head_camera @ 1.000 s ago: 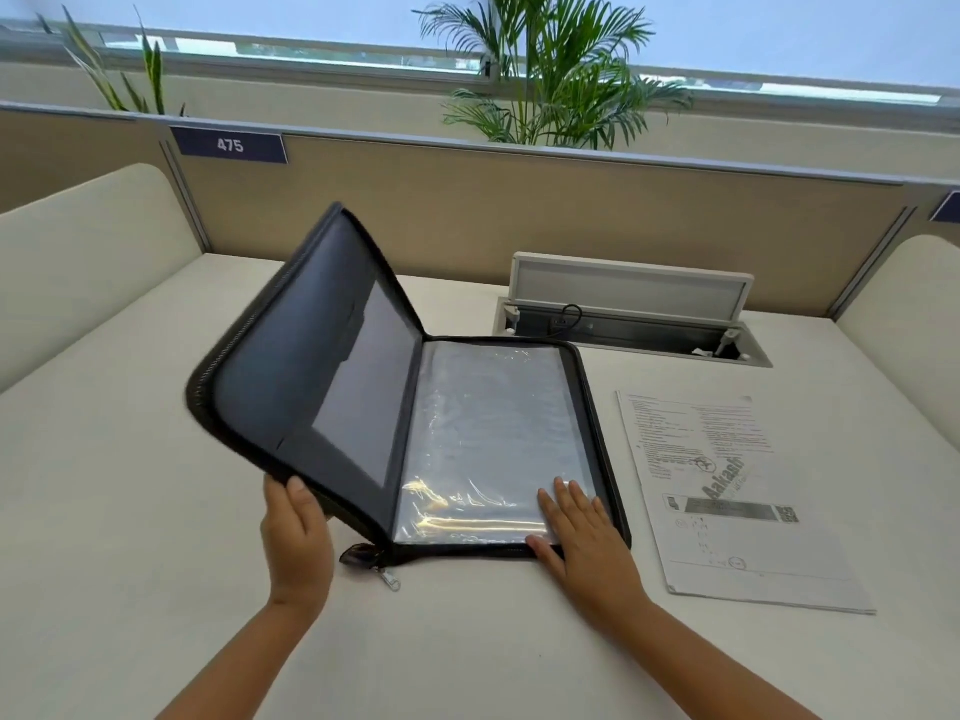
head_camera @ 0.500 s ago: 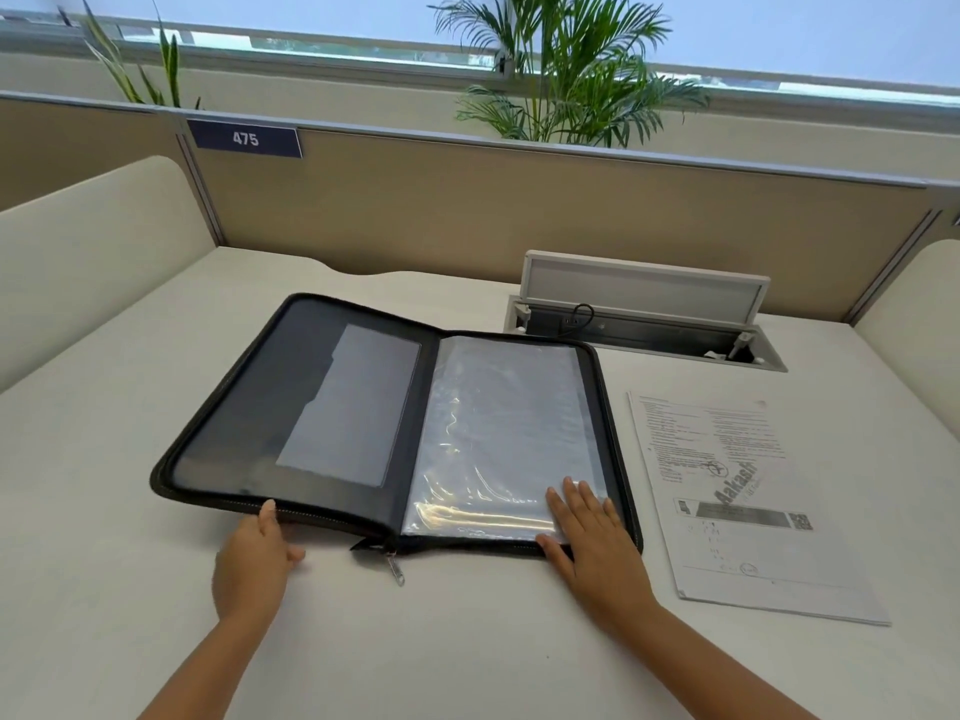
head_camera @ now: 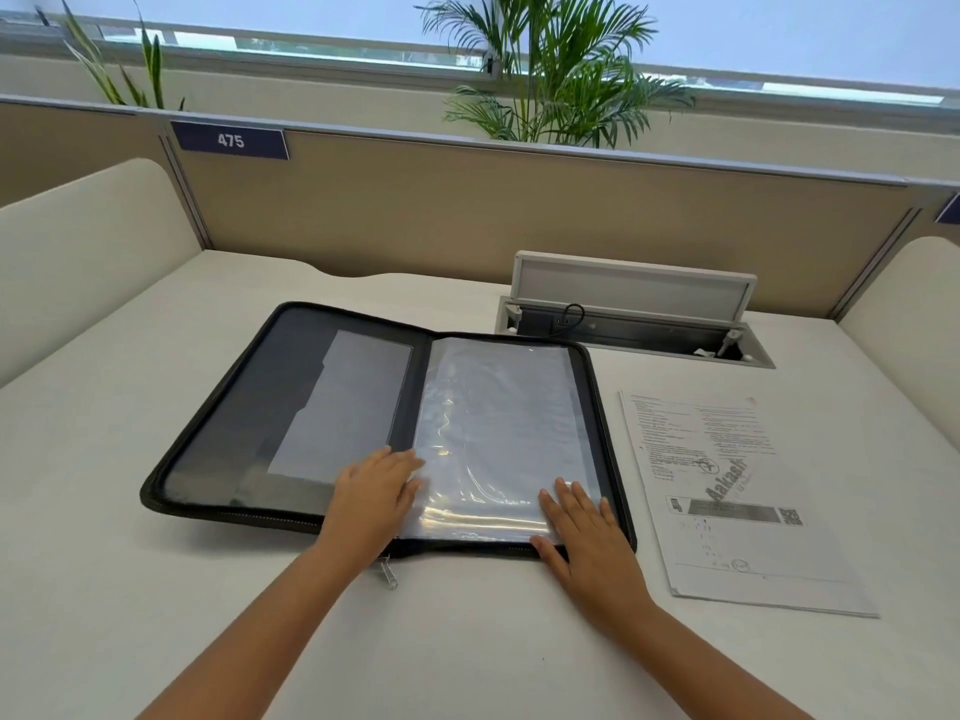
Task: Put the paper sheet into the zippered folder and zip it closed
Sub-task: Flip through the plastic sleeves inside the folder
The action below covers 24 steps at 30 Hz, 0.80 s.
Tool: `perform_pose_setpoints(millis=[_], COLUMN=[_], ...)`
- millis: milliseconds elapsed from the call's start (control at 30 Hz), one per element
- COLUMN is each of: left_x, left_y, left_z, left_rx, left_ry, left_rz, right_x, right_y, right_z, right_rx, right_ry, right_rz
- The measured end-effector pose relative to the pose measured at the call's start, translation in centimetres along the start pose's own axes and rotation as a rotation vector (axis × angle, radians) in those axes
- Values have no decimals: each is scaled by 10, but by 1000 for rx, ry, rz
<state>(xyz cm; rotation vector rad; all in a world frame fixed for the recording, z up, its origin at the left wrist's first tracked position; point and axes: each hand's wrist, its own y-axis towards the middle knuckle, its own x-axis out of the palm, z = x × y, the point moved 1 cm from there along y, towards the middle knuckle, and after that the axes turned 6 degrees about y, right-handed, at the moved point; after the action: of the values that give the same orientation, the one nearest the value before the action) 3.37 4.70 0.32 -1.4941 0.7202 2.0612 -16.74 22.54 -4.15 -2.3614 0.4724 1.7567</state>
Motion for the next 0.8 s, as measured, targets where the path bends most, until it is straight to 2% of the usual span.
perform_pose_setpoints(millis=[100,300,467,667,800], left_x=[12,24,32,34,32], left_y=[7,-5,-14,-15,-15], left_z=[-17,-41,-39,-37,-38], left_rx=[-109,-105,-120,-117,-109], left_ry=[209,280,216,222,196], left_rz=[-99,-191,-146,-138,-133], right_x=[-1,-3,-10,-14,-4], right_y=[-1,-8,-9,-2,0], right_z=[3,12,7,-31,-54], right_rx=[1,5,36,202,309], right_ry=[-7,-17,85,224,187], right_rz=[-18,-44,-42,6,-101])
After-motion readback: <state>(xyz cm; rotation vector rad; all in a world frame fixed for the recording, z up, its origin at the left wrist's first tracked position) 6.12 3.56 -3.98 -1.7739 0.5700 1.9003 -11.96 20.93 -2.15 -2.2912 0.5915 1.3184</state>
